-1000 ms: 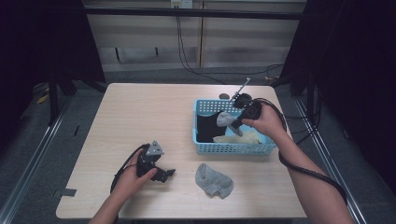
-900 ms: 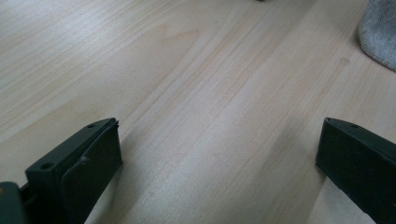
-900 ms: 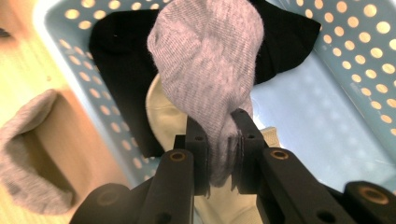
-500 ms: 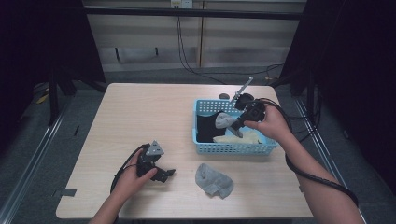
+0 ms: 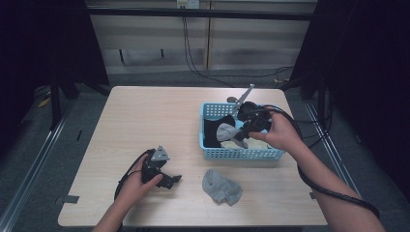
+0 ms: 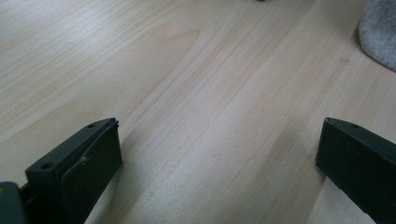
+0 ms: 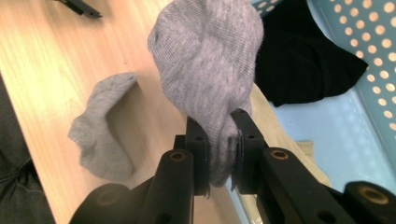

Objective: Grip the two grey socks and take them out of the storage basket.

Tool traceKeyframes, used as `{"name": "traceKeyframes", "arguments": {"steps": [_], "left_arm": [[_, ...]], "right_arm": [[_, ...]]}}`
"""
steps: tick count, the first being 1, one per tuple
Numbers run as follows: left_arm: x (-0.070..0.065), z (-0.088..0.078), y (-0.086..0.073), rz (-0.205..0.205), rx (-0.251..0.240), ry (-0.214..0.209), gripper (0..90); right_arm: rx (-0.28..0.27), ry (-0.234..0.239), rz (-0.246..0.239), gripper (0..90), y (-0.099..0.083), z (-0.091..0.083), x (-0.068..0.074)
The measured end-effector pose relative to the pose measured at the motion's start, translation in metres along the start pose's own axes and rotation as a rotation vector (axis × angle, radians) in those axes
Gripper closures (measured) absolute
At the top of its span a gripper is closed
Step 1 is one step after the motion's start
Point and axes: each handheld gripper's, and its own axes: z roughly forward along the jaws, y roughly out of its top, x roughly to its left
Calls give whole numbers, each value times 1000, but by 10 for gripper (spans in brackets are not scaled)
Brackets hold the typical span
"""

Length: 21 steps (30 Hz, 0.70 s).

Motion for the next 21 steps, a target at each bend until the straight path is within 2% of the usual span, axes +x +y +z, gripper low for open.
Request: {"name": "traceKeyframes", "arguments": {"steps": [8, 21], "left_arm": [[0, 0, 0, 3, 1, 0, 0], [0, 0, 0, 2, 2, 0, 0]], "right_arm": [[6, 11, -38, 798, 4, -4, 15], [1, 36, -90, 796, 5, -1, 40]]}}
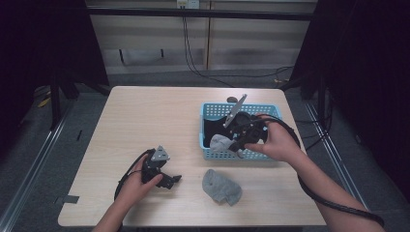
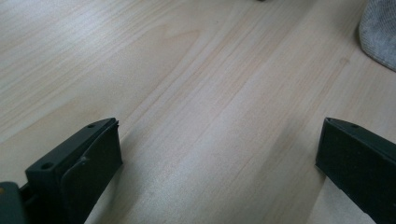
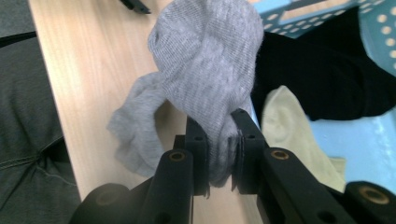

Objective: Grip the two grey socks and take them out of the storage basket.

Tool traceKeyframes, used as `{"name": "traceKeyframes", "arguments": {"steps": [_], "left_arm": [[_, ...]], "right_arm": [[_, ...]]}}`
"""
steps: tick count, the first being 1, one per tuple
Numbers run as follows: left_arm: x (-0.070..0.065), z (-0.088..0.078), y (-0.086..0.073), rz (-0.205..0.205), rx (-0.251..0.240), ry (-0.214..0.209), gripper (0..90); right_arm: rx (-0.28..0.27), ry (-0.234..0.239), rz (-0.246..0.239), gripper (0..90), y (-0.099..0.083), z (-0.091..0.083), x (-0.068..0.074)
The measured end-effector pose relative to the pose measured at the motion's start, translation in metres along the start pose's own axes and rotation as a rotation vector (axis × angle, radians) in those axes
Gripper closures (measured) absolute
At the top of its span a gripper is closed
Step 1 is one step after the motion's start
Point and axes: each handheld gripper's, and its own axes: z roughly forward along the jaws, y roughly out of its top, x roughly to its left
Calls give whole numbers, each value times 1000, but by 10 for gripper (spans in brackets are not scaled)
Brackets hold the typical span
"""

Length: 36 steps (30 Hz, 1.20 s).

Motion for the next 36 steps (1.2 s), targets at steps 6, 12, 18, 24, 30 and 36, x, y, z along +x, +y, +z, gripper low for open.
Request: {"name": "traceKeyframes", "arguments": {"steps": [6, 12, 18, 24, 30, 36], "left_arm": [[0, 0, 0, 1, 0, 0, 0], [0, 0, 0, 1, 0, 0, 0], [0, 0, 0, 1, 0, 0, 0], [0, 0, 0, 1, 0, 0, 0], [0, 0, 0, 0, 0, -1, 0], [0, 0, 0, 1, 0, 0, 0]], "right_arm": [[16, 12, -20, 795, 2, 7, 9], [8, 29, -37, 794, 3, 16, 14], [5, 40, -58, 792, 3, 29, 18], [12, 61, -66, 787, 3, 40, 21], [22, 75, -67, 785, 3, 53, 24], [37, 87, -79, 784, 4, 64, 25]]}}
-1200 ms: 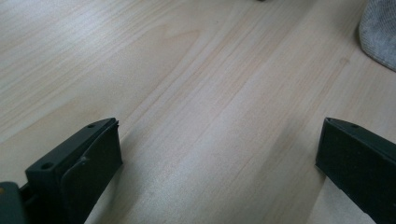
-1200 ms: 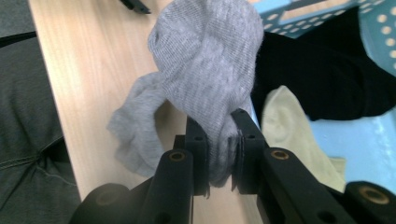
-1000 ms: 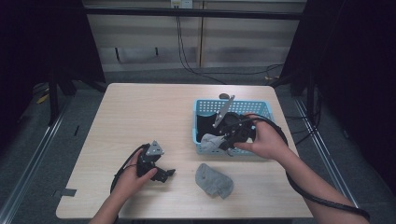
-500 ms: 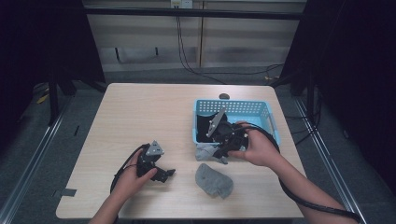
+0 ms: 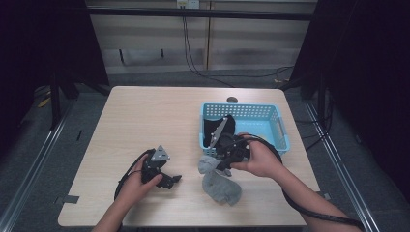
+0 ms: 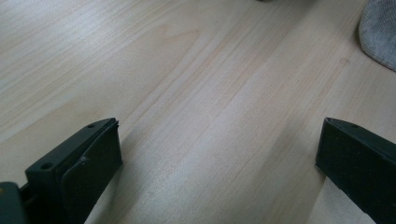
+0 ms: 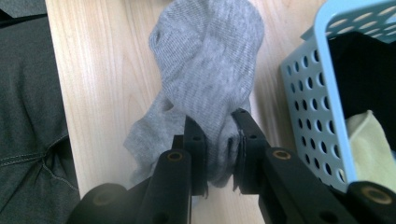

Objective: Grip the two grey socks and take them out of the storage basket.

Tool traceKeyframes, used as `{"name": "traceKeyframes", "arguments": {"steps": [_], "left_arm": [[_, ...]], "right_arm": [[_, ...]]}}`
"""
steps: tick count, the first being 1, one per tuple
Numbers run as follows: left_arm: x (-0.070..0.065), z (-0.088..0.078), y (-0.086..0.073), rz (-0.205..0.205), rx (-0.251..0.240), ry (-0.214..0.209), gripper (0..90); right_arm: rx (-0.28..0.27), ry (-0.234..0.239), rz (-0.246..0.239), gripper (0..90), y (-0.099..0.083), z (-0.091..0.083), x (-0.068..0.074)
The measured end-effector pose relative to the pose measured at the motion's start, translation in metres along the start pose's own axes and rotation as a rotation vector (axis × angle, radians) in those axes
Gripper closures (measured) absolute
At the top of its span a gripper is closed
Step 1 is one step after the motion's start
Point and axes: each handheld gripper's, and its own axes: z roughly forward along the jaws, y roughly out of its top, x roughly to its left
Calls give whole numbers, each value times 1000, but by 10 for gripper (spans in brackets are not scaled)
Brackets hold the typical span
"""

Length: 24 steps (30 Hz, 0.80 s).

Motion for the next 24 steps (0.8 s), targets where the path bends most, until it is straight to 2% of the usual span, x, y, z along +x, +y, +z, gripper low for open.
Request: {"name": "traceKeyframes", "arguments": {"steps": [13, 18, 24], "left_arm": [[0, 0, 0, 0, -1, -1, 0], [0, 0, 0, 0, -1, -2, 0], [0, 0, 0, 0, -1, -2, 0]], "right_arm": [[23, 5, -15, 769, 0, 20, 1], [42, 7, -2, 753, -2, 25, 0], [27, 3, -5, 723, -4, 27, 0]]}}
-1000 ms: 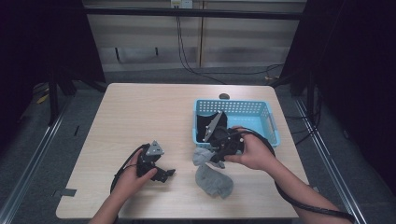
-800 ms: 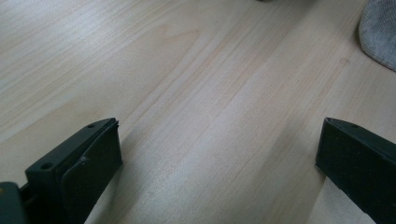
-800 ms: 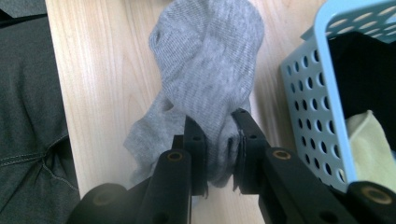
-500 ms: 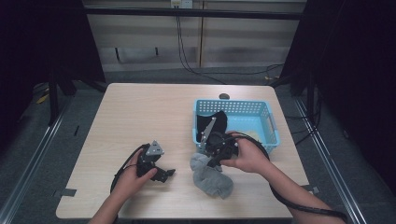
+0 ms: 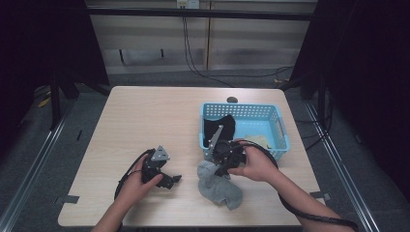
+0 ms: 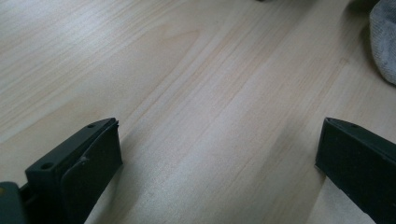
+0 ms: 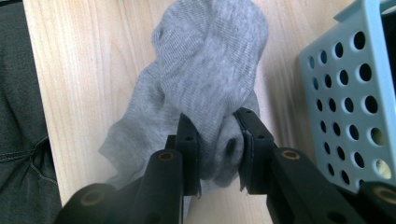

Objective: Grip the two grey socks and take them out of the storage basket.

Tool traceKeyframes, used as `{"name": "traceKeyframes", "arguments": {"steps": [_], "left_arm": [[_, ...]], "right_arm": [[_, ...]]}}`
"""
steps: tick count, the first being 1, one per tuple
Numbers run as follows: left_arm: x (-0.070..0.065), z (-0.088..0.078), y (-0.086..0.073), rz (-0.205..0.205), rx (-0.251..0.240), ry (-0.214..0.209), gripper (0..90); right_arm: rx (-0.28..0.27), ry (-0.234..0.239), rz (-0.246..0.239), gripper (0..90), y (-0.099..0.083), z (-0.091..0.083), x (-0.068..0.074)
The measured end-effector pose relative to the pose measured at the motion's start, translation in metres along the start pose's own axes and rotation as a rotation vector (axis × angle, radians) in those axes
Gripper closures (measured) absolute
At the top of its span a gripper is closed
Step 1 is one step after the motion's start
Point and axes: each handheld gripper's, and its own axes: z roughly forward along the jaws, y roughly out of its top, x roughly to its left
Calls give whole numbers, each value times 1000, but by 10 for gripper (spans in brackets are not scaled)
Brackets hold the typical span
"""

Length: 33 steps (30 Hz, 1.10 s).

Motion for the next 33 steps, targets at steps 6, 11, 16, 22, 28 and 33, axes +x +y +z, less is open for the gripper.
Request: {"name": "traceKeyframes", "arguments": {"steps": [6, 11, 16, 22, 28, 33], "left_arm": [[0, 0, 0, 0, 0, 0, 0], [0, 0, 0, 1, 0, 1, 0], [0, 0, 0, 1, 0, 1, 0], [0, 0, 0, 0, 0, 0, 0], [0, 0, 0, 1, 0, 1, 0], [0, 0, 0, 1, 0, 2, 0]], "right_arm": [[4, 9, 4, 687, 0, 2, 3], [8, 12, -4, 651, -1, 4, 6], [-17, 19, 13, 576, -3, 2, 8], [-51, 30, 63, 430, -4, -3, 9], [-77, 30, 92, 320, -7, -7, 7], [-82, 28, 89, 285, -10, -9, 7]]}}
